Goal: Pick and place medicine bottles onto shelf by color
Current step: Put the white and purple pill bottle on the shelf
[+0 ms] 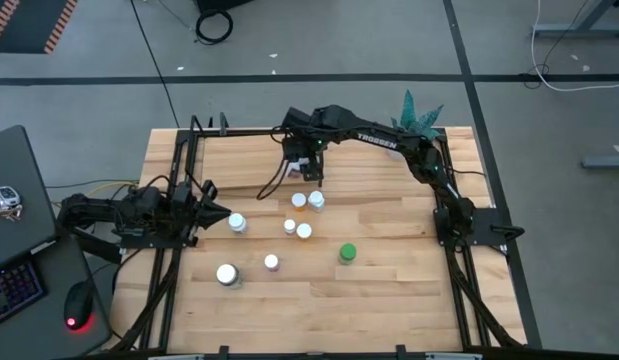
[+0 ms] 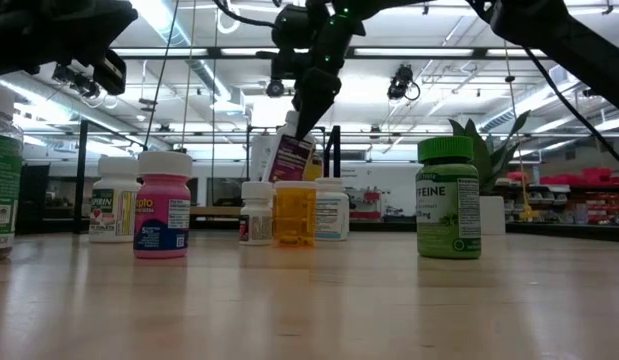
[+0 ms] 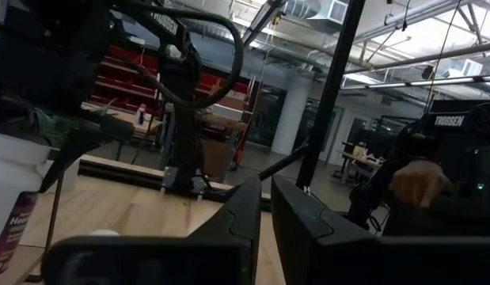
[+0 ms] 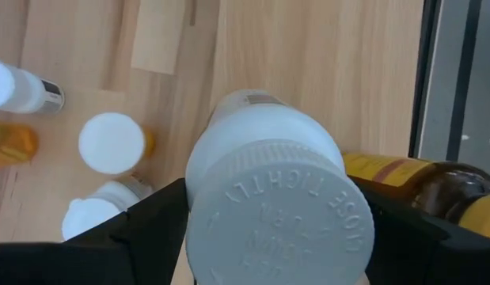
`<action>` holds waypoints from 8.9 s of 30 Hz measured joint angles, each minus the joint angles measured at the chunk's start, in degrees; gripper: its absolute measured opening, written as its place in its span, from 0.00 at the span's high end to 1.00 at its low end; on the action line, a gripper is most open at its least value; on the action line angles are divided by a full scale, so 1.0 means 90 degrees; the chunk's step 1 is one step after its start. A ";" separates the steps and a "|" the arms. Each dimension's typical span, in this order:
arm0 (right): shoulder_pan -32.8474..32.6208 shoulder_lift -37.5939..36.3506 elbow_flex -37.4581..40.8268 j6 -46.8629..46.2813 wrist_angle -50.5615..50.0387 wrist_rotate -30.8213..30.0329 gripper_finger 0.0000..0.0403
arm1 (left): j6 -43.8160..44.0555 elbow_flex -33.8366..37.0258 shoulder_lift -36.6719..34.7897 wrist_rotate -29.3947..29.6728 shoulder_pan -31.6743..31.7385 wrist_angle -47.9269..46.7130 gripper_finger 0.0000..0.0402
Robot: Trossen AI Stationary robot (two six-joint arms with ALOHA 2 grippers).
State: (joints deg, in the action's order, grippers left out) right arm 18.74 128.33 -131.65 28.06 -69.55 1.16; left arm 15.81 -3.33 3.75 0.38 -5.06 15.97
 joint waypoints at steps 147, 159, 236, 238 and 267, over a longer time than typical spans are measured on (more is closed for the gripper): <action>0.2827 -0.1670 0.5599 0.1735 0.2438 -0.0961 0.23 | -0.1664 -0.0022 0.0000 0.0883 -0.0002 -0.1183 0.89; 0.2169 -0.2218 0.5604 0.0784 0.1213 -0.0789 0.26 | -0.1664 -0.0022 0.0000 0.0886 -0.0002 -0.1105 0.89; -0.1826 -0.3738 0.7202 -0.0769 0.8193 -0.0290 0.25 | -0.2074 -0.6012 0.7378 0.1954 0.0199 -0.3628 0.18; -0.1824 -0.3738 0.7202 -0.0771 0.8192 -0.0291 0.25 | -0.2072 -0.6011 0.7378 0.1952 0.0199 -0.3633 0.22; -0.1723 -0.5056 0.6984 -0.0579 0.6842 -0.0956 0.03 | -0.1436 -0.6002 0.6910 0.1959 0.0660 -0.4222 0.38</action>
State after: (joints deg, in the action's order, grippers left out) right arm 3.24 82.83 -68.79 22.85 -7.97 -7.44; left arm 2.89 -57.35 65.94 18.01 0.88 -22.03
